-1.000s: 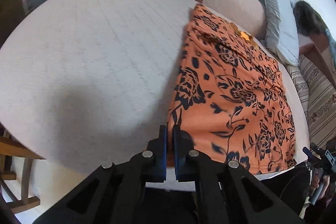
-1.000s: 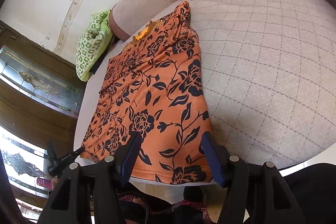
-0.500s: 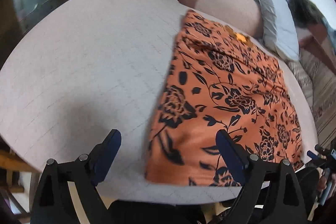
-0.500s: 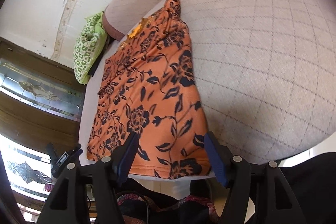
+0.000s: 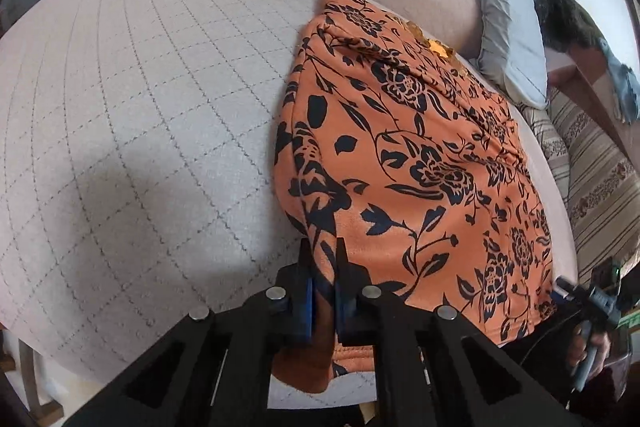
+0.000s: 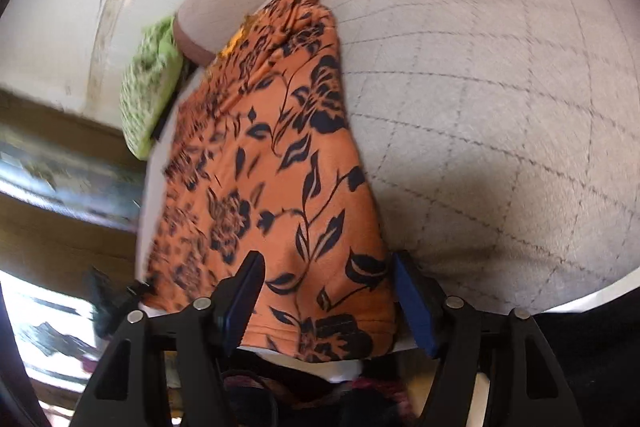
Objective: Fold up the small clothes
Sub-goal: 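Grasp the folded blouse edge with both grippers and fold it lengthwise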
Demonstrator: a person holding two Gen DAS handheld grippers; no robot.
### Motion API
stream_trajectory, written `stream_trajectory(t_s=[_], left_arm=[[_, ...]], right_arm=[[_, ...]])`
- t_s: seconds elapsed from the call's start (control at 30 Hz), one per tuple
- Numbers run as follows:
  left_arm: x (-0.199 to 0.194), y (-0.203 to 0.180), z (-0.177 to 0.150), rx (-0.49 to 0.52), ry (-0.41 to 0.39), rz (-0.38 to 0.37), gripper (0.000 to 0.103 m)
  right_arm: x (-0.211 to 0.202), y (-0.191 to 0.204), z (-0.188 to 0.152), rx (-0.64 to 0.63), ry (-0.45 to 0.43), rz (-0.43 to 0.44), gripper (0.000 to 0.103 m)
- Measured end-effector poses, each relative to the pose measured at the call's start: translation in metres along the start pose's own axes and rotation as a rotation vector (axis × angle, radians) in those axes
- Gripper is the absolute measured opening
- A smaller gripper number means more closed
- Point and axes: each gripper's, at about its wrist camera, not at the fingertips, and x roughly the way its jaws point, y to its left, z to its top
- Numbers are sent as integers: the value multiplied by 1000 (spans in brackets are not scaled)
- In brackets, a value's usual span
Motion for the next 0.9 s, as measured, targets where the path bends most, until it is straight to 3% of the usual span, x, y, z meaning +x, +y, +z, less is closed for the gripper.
stream_trajectory(t_s=[0.03, 0.07, 0.1, 0.17, 0.23, 0.43, 0.53, 0.63, 0.67, 0.7, 0.77, 0.83, 0.87, 0.9], left_arm=[[0, 4, -1, -11, 4, -14, 14], [-1, 5, -1, -22, 3, -30, 18], [0, 4, 0, -29, -2, -37, 19], [1, 0, 1, -12, -5, -28, 19], [1, -4, 0, 17, 4, -7, 7], [-12, -1, -6, 21, -11, -13, 6], [-17, 3, -6, 6, -17, -21, 6], [-18, -3, -3, 38, -23, 9, 11], [-16, -6, -2, 45, -7, 37, 32], [-12, -8, -1, 46, 15, 50, 58], [-8, -11, -1, 51, 5, 36, 66], [-3, -14, -2, 59, 9, 24, 60], [-2, -15, -2, 62, 1, 29, 37], [2, -15, -2, 57, 18, 28, 13]], right_arm=[[1, 3, -1, -18, 10, -22, 47], [3, 5, -2, -25, 28, -42, 23], [5, 5, -3, -14, 45, -41, 10], [8, 7, -8, -7, 70, -17, 10], [7, 17, -14, -50, 82, -40, 10], [-7, 16, -15, -81, 72, -42, 10], [-4, 13, -11, -34, 92, -26, 13], [2, 14, -10, -29, 115, -93, 22], [3, 15, -10, -35, 116, -96, 33], [7, 15, -11, -32, 122, -89, 53], [10, 17, -11, -17, 110, -46, 70], [14, 24, -13, -53, 92, -53, 70], [15, 31, -15, -98, 85, -71, 60], [16, 35, -17, -129, 79, -96, 26]])
